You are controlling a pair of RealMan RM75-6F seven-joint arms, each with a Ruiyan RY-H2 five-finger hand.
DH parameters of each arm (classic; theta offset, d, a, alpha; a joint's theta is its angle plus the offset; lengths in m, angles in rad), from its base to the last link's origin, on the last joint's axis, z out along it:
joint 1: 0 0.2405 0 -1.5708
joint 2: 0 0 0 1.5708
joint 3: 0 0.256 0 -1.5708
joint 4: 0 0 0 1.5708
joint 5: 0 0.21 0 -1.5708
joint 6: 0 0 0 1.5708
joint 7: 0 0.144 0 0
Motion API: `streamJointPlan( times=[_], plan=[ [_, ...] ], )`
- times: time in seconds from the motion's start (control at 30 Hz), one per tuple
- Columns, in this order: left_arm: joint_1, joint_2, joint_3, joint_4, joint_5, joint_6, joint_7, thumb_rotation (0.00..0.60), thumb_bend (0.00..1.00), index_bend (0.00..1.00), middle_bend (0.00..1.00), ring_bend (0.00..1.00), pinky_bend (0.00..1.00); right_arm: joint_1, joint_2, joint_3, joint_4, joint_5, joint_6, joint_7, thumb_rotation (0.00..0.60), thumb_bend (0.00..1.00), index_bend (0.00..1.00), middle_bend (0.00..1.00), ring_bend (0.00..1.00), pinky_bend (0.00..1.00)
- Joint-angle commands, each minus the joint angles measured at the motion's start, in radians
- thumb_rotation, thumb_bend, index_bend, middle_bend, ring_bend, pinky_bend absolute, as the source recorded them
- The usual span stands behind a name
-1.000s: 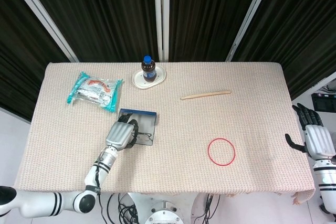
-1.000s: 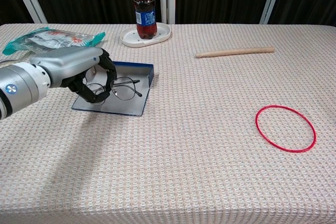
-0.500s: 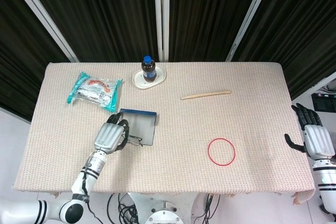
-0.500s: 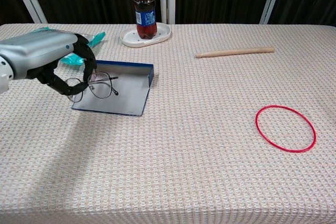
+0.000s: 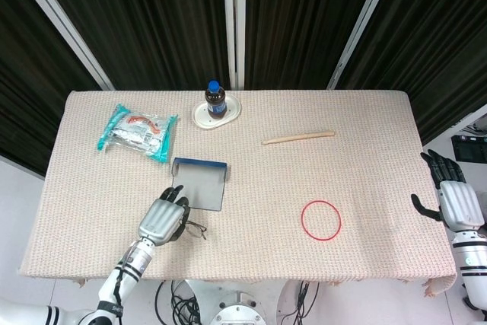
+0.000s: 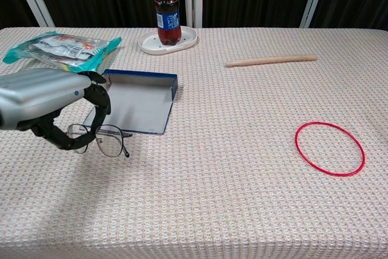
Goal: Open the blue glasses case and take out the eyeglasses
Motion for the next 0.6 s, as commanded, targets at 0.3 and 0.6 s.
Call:
streamJointPlan(
  times=[0.3, 0.6],
  plan=[
    [0.011, -0.024, 0.031, 0.063, 0.060, -0.063, -0.064, 0.600, 0.36, 0.28, 0.22, 0.04, 0.12, 0.002, -0.002, 0.001, -0.001, 0.004, -0.003, -0.006, 0.600, 0.31, 0.00, 0.01, 0.00, 0.00],
    [0.035, -0.017, 0.018, 0.083, 0.154, -0.048, -0.160, 0.600, 0.24, 0.00, 0.11, 0.02, 0.09, 0.002, -0.003, 0.001, 0.002, 0.004, -0.003, -0.003, 0.600, 0.31, 0.00, 0.01, 0.00, 0.00]
  ],
)
